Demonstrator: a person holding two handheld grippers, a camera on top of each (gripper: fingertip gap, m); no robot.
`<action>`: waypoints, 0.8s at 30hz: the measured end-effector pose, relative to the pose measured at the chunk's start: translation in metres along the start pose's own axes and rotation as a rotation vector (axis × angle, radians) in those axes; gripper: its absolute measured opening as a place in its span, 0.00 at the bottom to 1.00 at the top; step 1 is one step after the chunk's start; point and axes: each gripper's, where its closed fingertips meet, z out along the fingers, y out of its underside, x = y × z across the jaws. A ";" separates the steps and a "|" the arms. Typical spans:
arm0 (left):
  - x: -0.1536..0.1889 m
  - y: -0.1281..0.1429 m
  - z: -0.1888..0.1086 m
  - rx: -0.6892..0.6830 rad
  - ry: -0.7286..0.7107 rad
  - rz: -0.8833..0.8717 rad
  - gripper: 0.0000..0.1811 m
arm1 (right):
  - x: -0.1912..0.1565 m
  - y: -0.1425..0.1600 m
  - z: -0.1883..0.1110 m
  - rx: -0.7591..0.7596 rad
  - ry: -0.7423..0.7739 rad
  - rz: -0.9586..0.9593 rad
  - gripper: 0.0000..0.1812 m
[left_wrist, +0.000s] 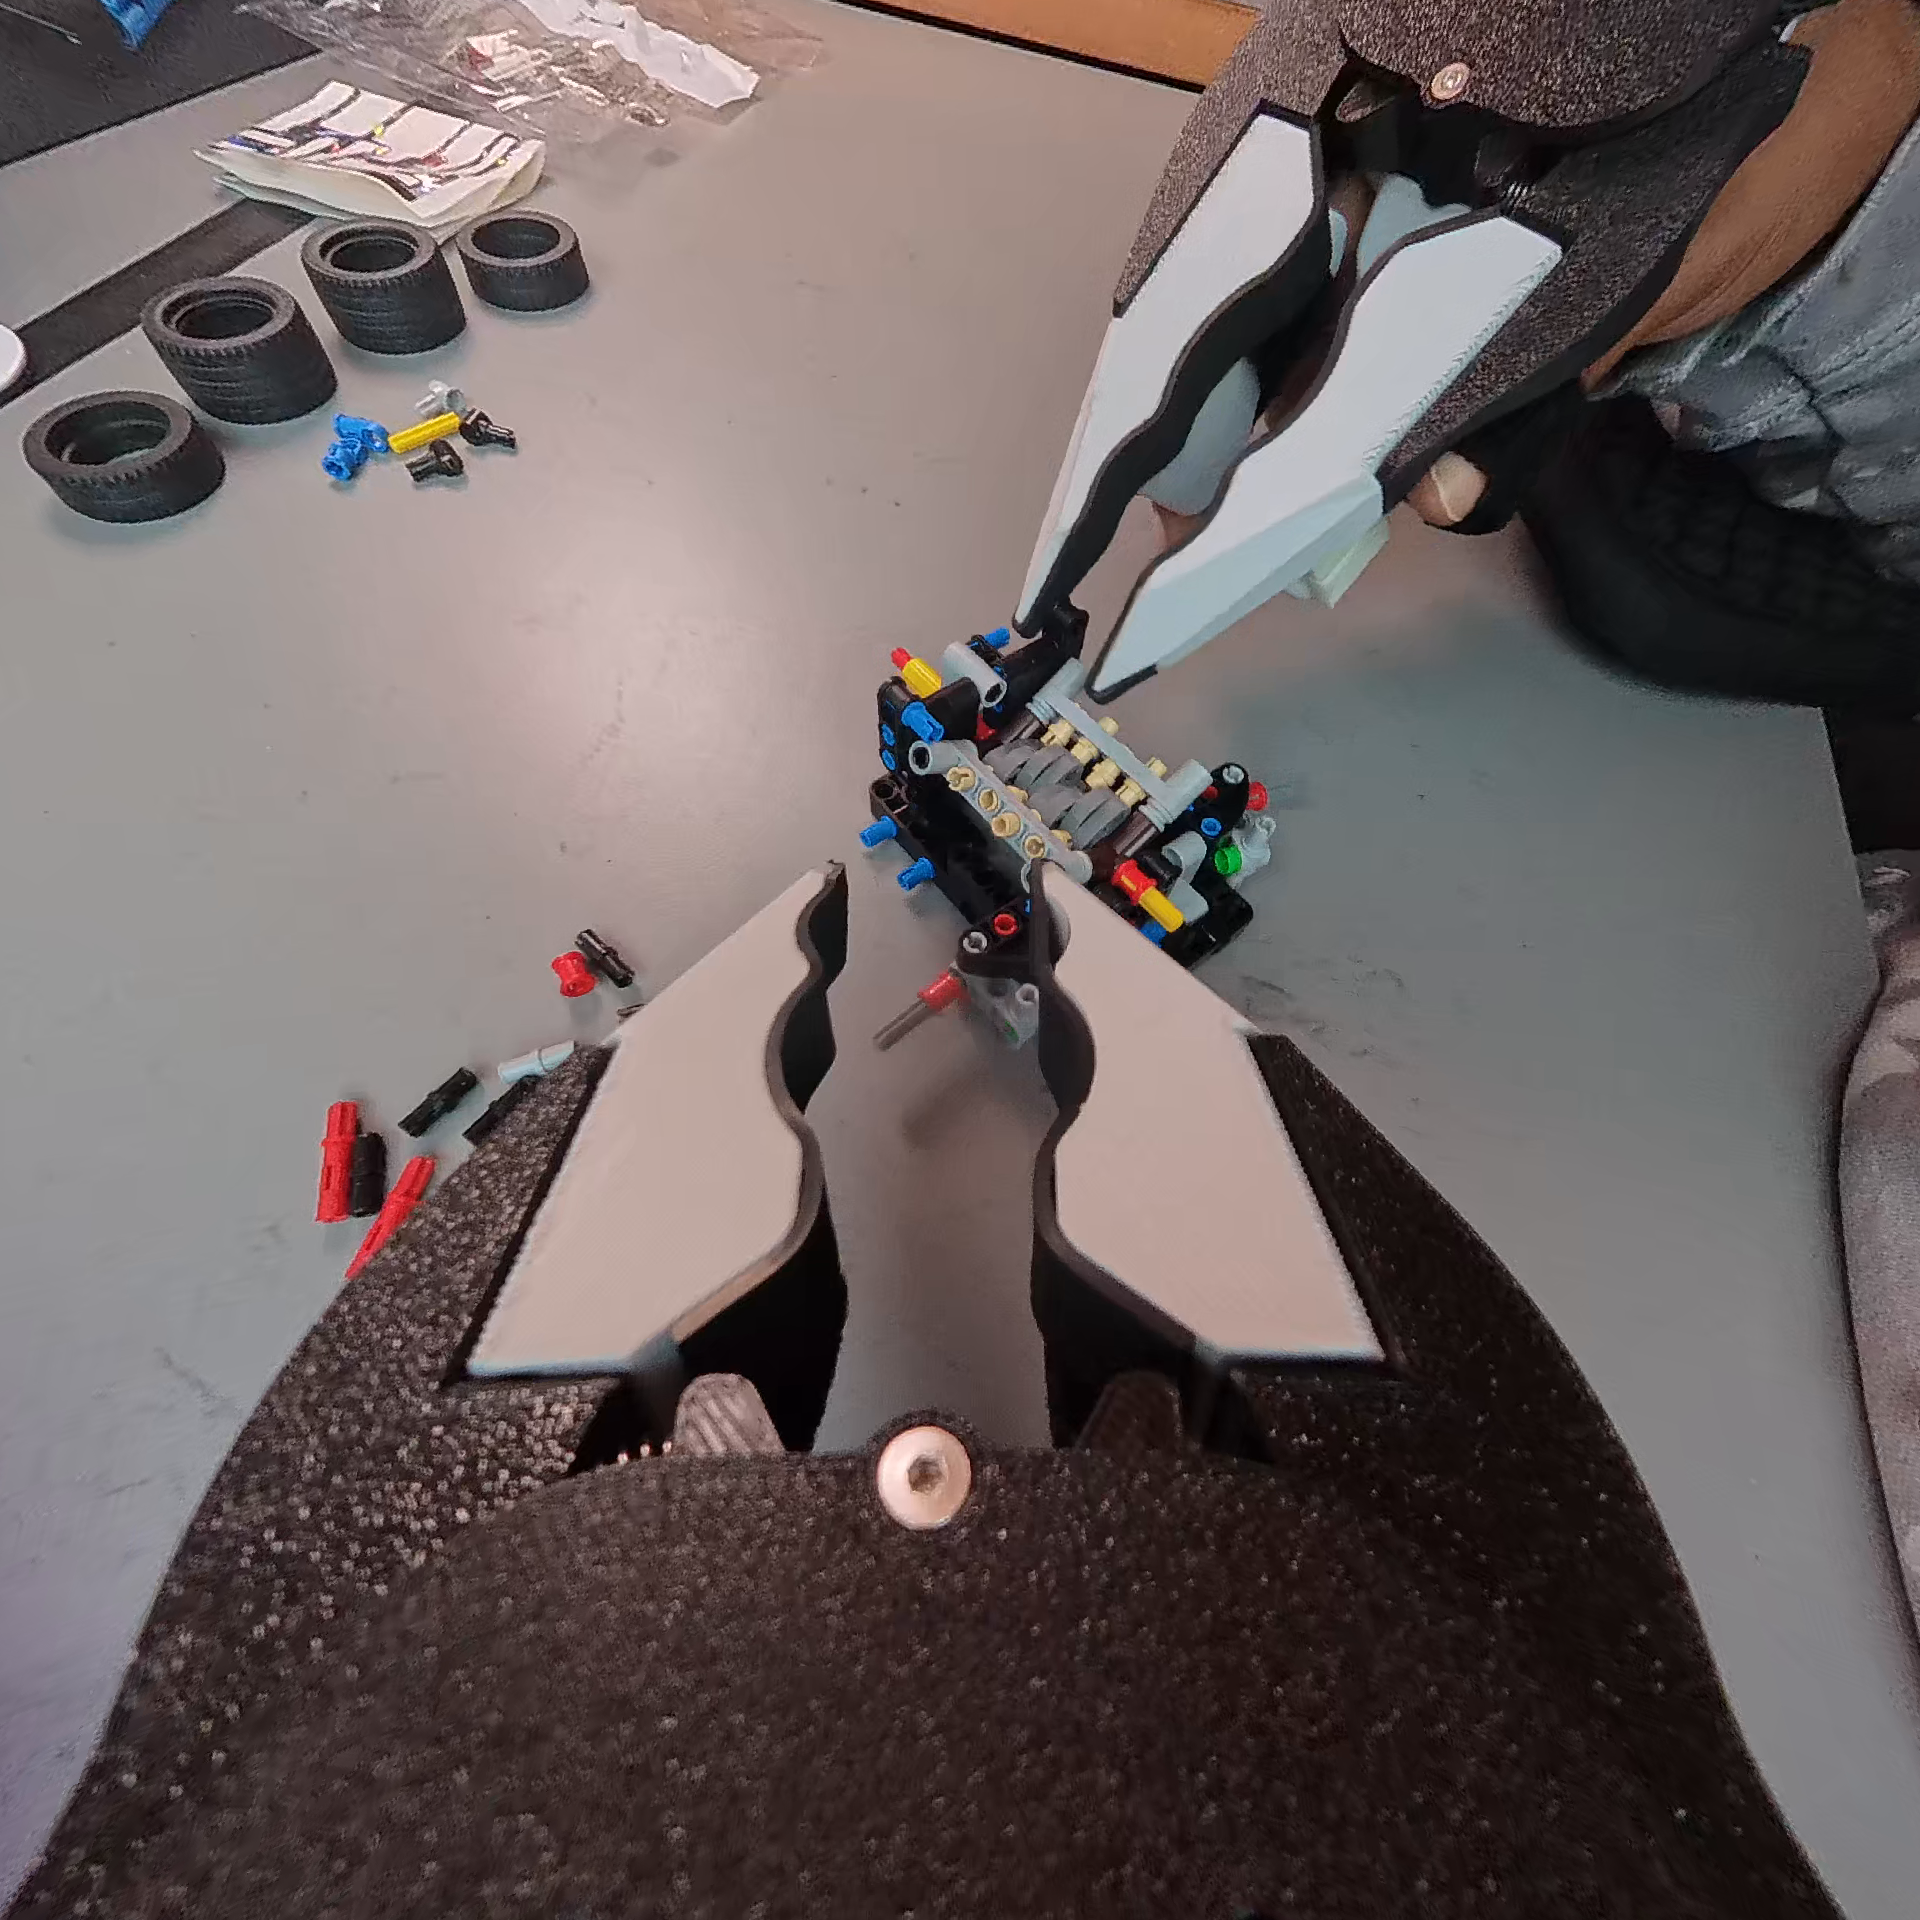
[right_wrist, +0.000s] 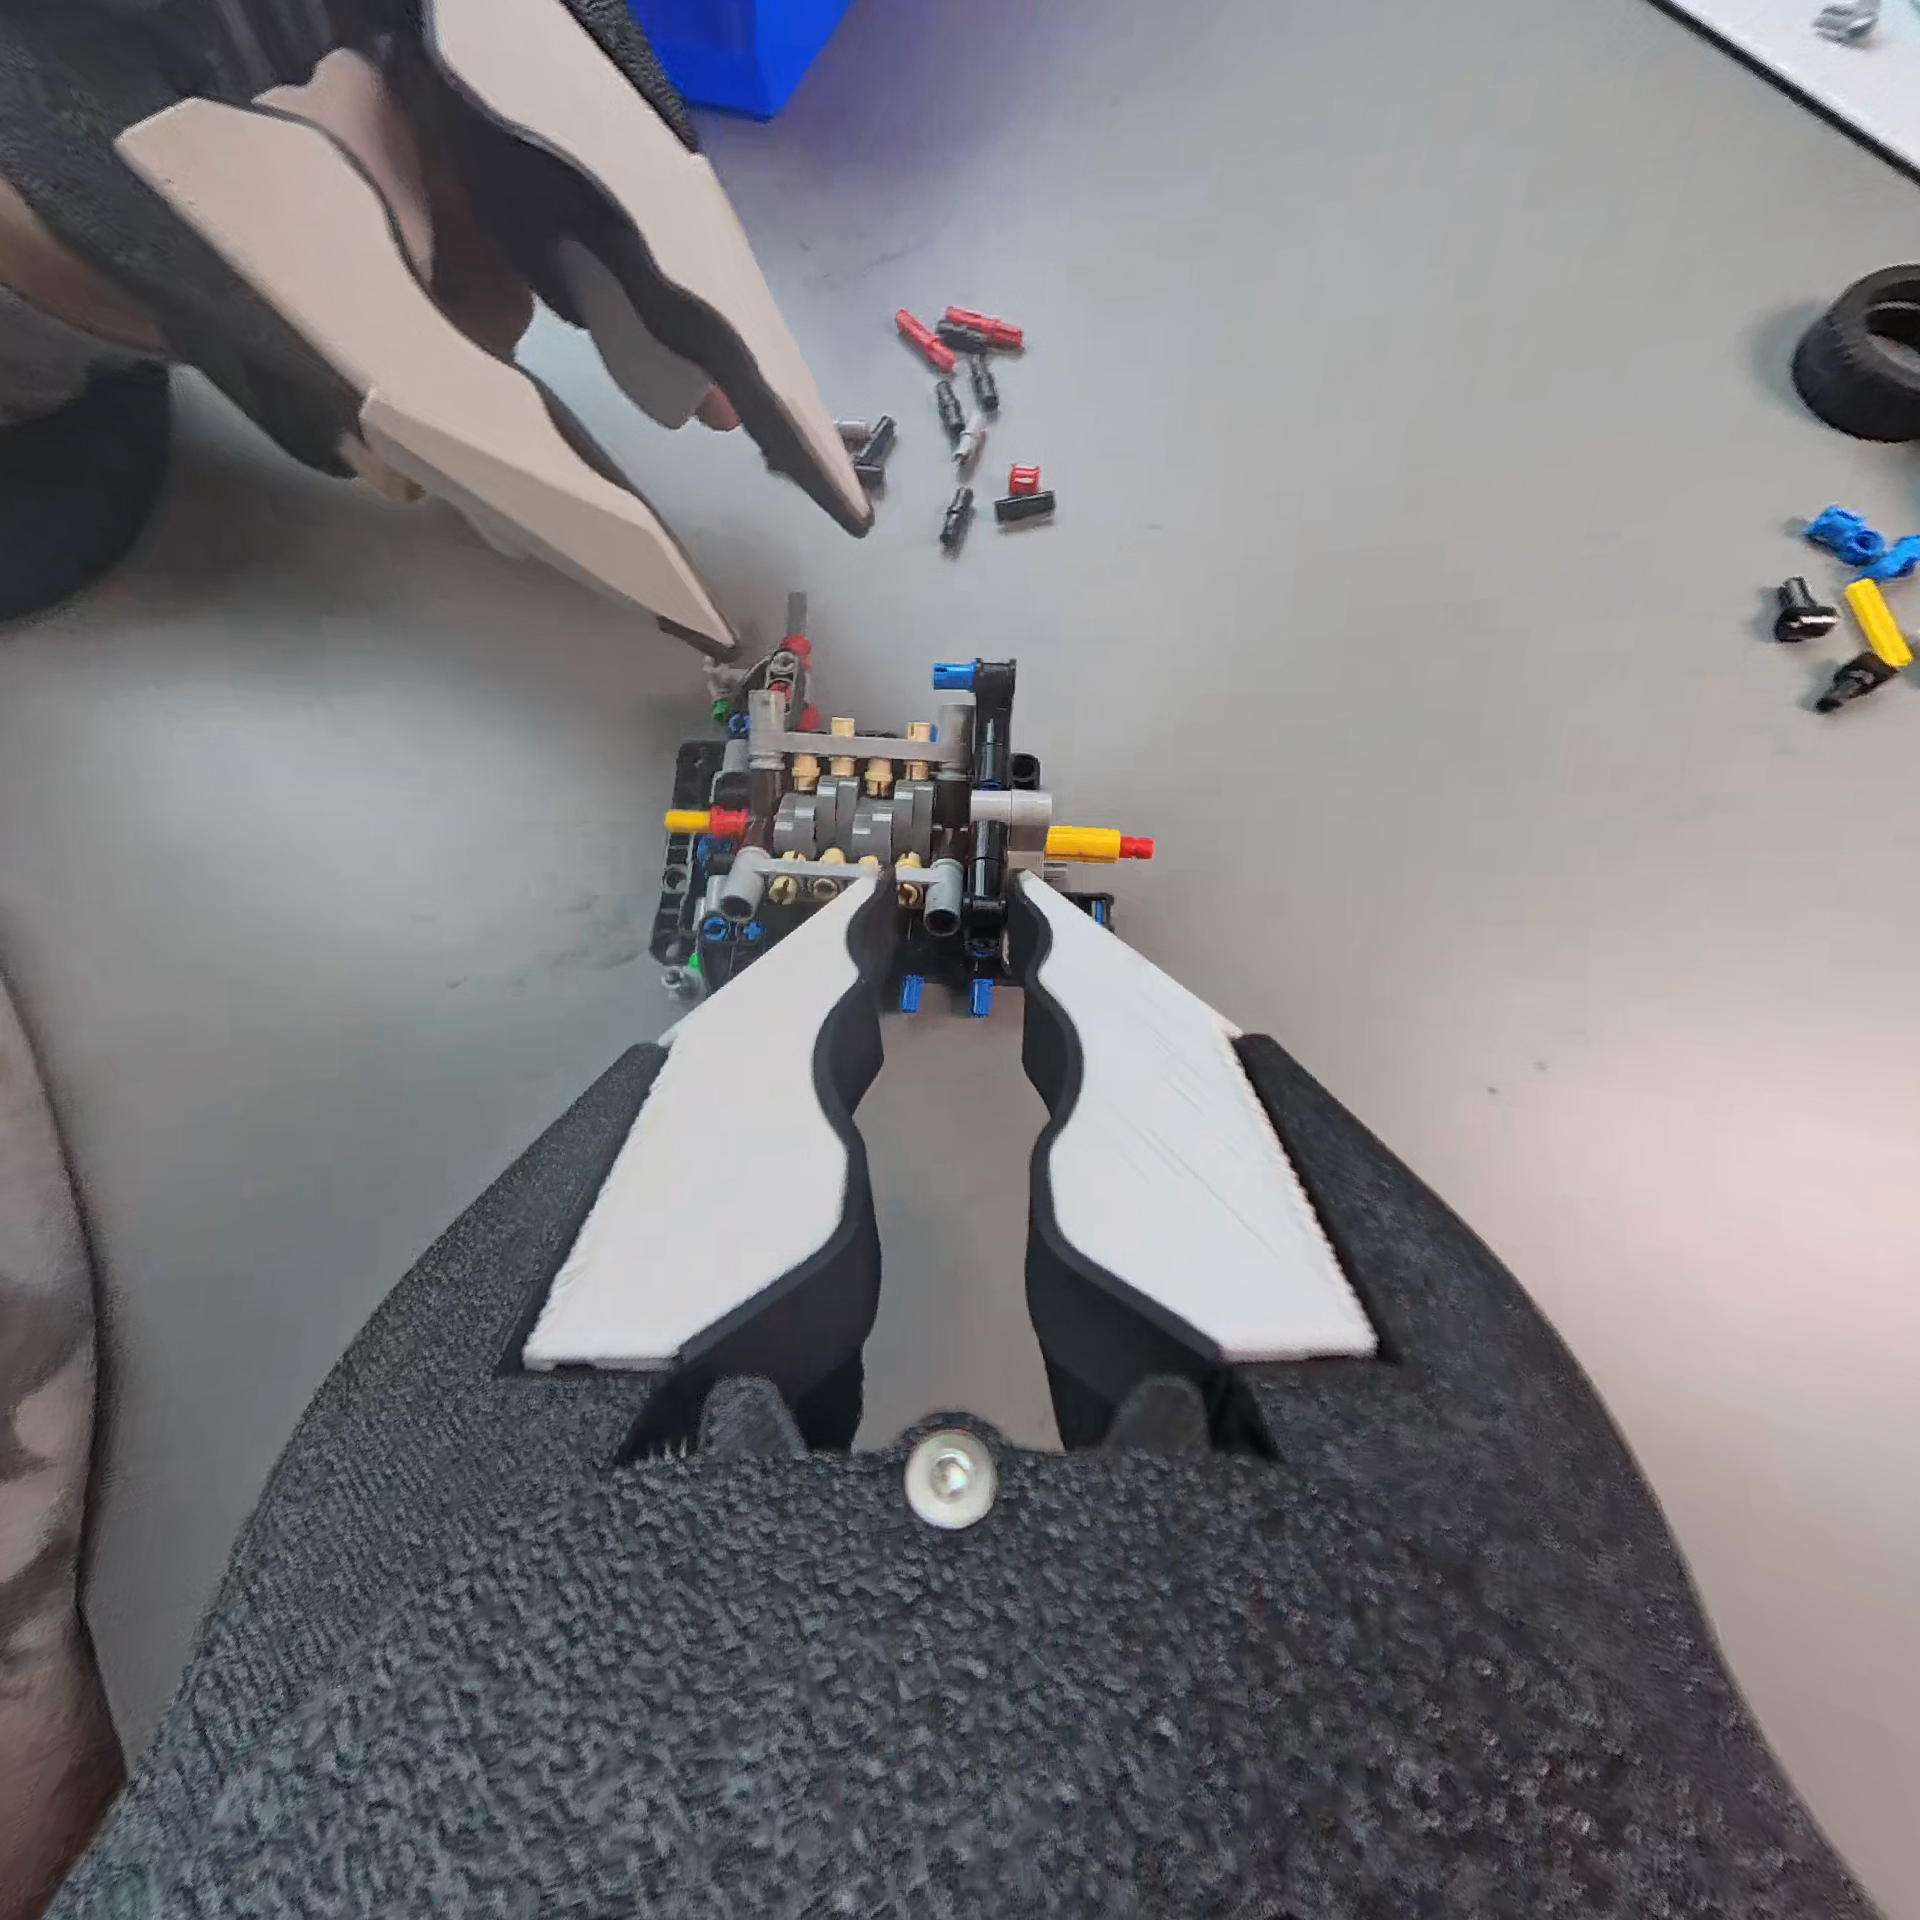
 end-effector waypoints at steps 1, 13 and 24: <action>0.001 0.000 0.000 -0.001 0.004 0.004 0.19 | -0.003 0.000 -0.002 -0.004 -0.011 -0.029 0.11; 0.008 0.002 0.003 -0.011 0.023 0.026 0.16 | -0.023 -0.026 -0.019 0.146 -0.252 -0.277 0.11; -0.038 -0.053 -0.037 0.262 -0.202 0.055 0.15 | 0.010 -0.071 0.007 0.472 -0.174 -0.159 0.27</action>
